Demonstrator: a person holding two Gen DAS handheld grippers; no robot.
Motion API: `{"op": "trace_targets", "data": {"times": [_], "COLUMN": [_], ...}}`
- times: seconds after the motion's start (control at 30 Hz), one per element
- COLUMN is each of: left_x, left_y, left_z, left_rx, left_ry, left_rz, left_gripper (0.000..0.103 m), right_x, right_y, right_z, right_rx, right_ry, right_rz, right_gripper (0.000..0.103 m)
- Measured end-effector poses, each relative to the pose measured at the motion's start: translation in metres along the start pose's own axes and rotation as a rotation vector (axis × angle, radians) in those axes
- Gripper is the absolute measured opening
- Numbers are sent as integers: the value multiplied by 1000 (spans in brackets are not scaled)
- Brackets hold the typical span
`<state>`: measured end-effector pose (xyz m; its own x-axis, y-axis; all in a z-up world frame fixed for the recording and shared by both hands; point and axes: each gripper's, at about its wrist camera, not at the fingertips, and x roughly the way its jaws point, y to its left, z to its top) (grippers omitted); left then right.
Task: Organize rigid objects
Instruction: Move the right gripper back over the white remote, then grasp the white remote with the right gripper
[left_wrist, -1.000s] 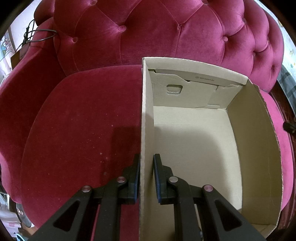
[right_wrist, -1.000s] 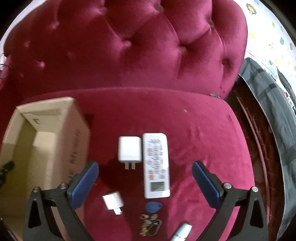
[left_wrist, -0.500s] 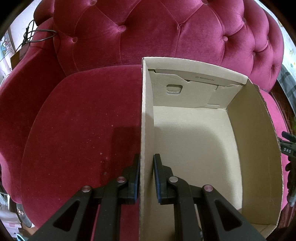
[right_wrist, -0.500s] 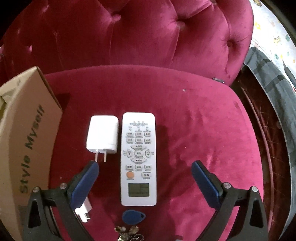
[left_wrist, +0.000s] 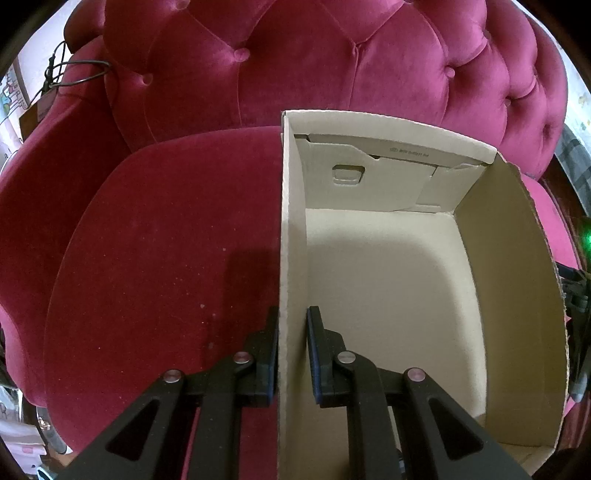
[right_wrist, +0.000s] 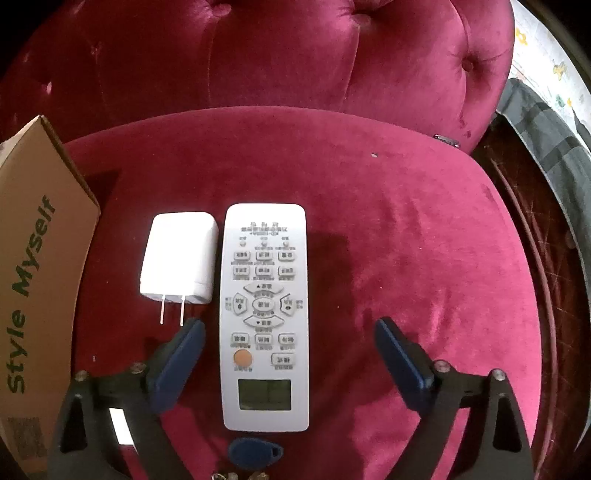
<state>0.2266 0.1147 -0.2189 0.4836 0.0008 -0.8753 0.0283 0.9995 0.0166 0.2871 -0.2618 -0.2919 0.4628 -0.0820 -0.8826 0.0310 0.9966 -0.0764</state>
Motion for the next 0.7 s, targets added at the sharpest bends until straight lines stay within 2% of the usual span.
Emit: {"op": "trace_targets", "data": {"times": [0.13,0.27,0.37,0.5,0.7], "left_x": [0,1,1,1,1], "left_y": [0,-1,-2,-2,-2], "left_z": [0,-1,-1,0,0], "left_rx": [0,0,0,-2,-2], "left_ry": [0,1,1,2,3], "left_rz": [-1,1,1,0,2], "left_gripper": [15,15,15,15,15], "right_x": [7,13,11,6,4], "right_y": [-2,-4,-3,-1,2], "right_z": [3,5,2,3,2], "right_rx": [10,8,21,34,41], "right_ry": [10,0,2,-1,3], "right_rz": [21,31,55,76,66], "right_gripper": [85,82,75,49,49]}}
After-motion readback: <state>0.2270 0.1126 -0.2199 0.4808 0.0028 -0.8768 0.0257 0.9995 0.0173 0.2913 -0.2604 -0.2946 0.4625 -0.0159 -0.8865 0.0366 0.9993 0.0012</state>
